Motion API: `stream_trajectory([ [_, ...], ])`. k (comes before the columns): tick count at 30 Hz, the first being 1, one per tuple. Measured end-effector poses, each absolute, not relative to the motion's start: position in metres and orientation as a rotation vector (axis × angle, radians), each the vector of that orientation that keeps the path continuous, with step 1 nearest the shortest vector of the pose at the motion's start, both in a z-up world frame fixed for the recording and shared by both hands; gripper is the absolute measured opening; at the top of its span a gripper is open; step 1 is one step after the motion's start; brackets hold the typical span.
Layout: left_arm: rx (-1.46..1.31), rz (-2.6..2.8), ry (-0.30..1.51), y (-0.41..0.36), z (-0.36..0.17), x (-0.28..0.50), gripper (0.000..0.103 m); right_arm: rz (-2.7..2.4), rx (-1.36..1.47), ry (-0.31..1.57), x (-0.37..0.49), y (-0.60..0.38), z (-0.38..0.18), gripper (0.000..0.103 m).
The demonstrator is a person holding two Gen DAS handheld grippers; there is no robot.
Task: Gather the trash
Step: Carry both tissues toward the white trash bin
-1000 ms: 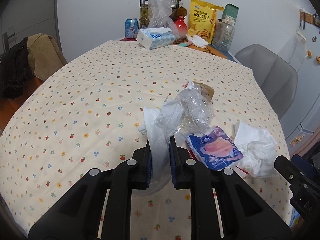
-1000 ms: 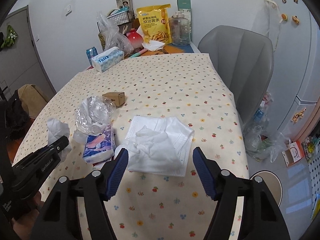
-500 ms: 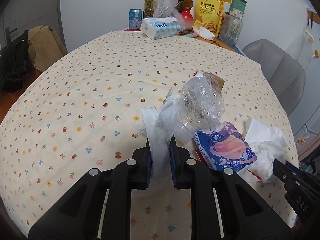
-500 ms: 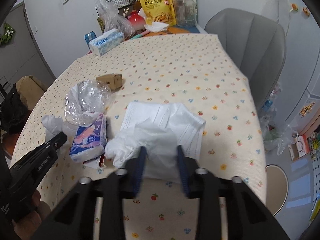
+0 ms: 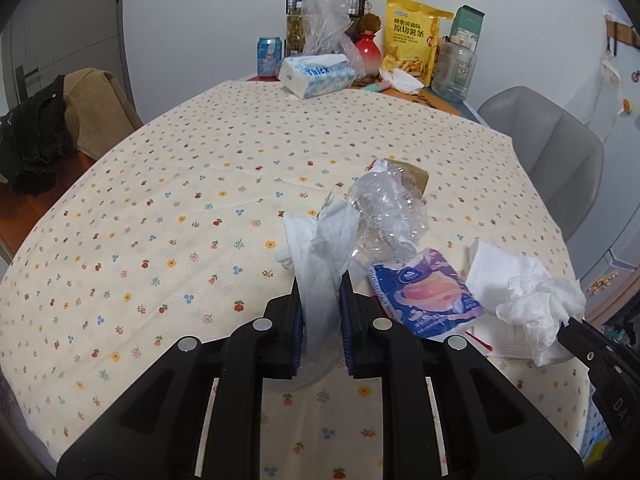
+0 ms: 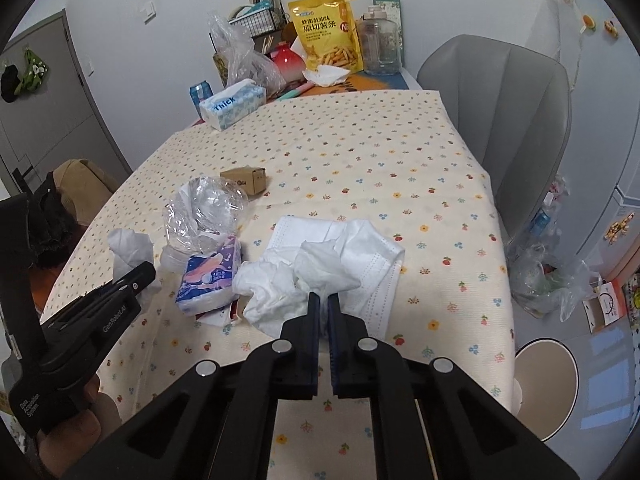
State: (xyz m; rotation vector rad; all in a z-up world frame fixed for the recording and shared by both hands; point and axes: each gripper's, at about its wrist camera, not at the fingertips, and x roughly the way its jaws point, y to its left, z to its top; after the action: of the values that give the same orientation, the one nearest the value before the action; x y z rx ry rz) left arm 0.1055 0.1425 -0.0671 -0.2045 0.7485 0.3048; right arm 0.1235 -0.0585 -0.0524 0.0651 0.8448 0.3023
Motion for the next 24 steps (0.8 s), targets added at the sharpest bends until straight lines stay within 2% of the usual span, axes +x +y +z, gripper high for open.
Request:
stream_trajectory([
  [24, -0.095, 0.174, 0.680, 0.052, -0.032, 0.090, 0.017, 0.152, 0.160, 0.738, 0.084, -0.152, -0.023, 0.005],
])
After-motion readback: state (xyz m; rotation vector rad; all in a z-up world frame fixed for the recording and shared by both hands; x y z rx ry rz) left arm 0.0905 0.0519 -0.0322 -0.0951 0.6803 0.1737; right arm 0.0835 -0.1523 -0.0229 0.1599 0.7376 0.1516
